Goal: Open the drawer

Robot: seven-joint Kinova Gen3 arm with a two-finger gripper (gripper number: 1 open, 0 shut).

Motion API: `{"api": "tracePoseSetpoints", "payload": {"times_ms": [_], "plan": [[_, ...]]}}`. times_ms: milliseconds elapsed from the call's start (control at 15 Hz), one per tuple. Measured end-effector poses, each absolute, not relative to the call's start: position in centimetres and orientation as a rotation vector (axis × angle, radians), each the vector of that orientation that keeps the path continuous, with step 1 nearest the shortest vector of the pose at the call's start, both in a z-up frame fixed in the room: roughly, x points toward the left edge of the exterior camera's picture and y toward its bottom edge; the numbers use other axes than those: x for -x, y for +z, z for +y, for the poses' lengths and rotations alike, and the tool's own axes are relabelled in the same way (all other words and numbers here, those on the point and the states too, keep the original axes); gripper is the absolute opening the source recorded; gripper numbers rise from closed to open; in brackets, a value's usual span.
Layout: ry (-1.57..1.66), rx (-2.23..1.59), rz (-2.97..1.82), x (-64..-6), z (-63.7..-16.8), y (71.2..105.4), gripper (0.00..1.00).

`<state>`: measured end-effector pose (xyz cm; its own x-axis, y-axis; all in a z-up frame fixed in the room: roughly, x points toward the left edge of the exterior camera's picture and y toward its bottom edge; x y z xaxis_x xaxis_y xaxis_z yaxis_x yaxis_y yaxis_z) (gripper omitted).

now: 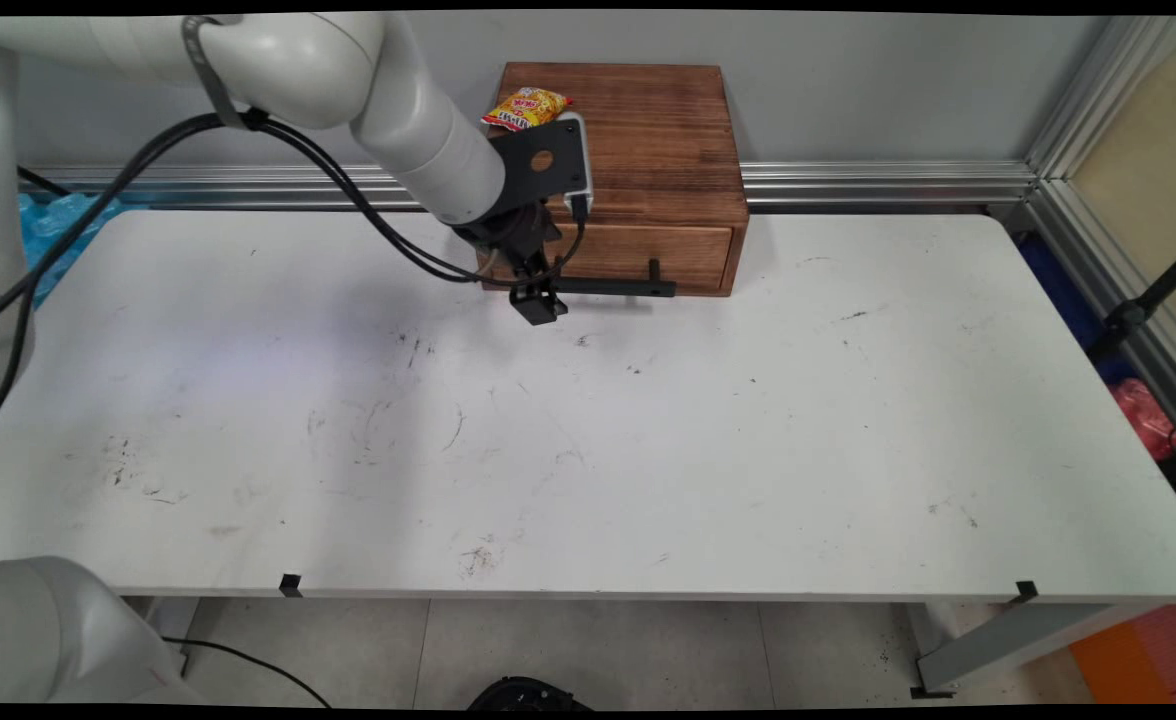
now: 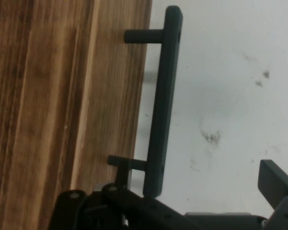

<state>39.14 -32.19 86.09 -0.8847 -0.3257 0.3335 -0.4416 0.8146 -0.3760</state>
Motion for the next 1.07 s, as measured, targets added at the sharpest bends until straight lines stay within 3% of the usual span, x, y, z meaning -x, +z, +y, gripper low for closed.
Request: {"api": "tracePoseSetpoints", "payload": {"times_ms": [1067], "plan": [[0.591, -0.598, -2.698, -37.9, -35.1, 83.0, 1.0]]}}
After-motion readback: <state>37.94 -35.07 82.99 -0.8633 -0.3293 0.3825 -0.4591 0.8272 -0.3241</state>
